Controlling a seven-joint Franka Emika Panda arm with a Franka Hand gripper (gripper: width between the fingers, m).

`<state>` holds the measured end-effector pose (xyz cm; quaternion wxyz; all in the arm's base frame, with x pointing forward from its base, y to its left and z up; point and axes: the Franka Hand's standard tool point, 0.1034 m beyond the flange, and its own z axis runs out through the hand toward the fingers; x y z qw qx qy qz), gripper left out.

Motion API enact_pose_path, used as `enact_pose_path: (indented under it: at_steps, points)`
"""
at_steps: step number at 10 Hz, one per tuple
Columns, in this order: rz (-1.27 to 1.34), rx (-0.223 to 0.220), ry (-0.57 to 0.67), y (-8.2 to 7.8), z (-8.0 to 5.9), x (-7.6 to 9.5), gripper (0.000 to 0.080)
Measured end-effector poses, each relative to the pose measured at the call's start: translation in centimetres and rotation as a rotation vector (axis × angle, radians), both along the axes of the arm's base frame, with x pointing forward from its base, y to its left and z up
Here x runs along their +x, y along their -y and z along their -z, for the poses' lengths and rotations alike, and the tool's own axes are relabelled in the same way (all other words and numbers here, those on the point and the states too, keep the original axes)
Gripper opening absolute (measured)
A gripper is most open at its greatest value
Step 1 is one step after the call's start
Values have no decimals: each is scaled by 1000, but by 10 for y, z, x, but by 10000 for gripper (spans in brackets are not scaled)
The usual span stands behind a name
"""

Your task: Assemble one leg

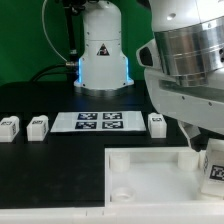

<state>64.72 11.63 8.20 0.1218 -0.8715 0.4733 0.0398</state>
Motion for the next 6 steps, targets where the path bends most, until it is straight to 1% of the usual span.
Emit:
enact_pose_path:
  at_steps: [2, 3, 4, 5, 6]
  points:
    - [-216, -13, 55, 1, 0, 0, 649]
    - [-411, -49, 97, 2, 0, 0, 649]
    - [-567, -77, 135, 1, -1, 1, 649]
    - [-647, -82, 155, 1, 0, 1, 649]
    - [-654, -79, 157, 1, 0, 1, 649]
